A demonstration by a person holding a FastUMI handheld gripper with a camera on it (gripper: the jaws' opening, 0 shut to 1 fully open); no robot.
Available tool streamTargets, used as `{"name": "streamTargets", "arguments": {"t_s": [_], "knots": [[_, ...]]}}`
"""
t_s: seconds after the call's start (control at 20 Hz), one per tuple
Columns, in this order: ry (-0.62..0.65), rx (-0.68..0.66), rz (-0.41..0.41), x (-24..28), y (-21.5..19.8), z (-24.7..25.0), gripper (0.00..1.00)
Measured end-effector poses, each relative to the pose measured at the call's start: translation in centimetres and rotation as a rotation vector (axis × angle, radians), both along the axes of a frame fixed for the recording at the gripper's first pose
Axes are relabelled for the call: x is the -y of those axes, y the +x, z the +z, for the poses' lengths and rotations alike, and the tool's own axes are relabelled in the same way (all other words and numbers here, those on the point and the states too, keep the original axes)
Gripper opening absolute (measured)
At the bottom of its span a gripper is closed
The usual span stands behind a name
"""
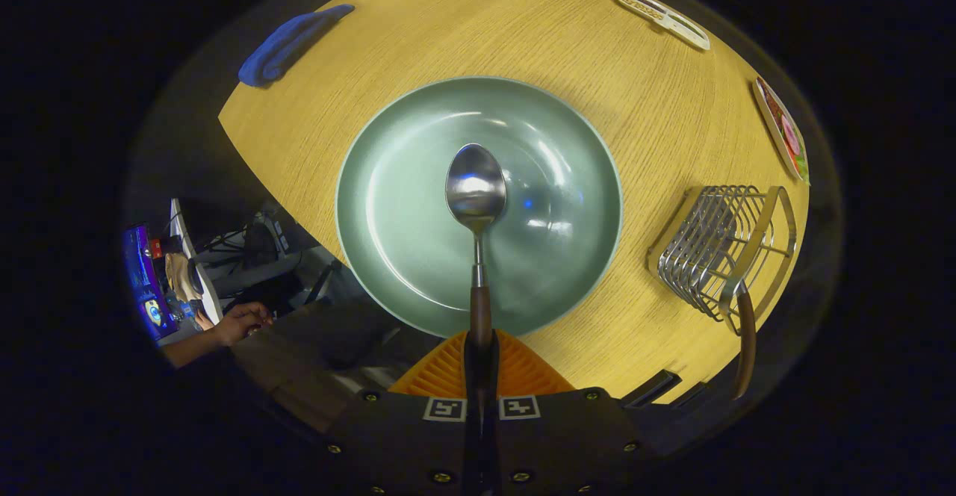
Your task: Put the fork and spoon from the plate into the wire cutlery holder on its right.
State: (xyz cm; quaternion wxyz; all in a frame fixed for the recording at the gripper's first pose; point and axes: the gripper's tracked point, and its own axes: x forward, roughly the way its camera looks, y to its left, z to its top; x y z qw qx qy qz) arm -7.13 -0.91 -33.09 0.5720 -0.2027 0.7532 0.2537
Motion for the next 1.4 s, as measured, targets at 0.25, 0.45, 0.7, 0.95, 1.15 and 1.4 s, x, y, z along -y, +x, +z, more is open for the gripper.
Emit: {"name": "streamTargets", "arguments": {"t_s": [0.25,0.45,0.7,0.95,1.15,1.4], "knots": [[-0.01,-0.019,-0.008,2.2,0.6,3.2,0.02],[-0.037,-0.04,0.02,4.5,0.5,6.1,0.02],[-0.095,-0.065,0.06,8.1,1.1,9.5,0.01],[-0.12,-0.046,0.054,10.0,3.1,12.1,0.01],[-0.139,-0.021,0.021,11.8,5.0,13.5,0.01],[-0.211,-0.041,0.026,14.7,6.4,14.2,0.02]]}}
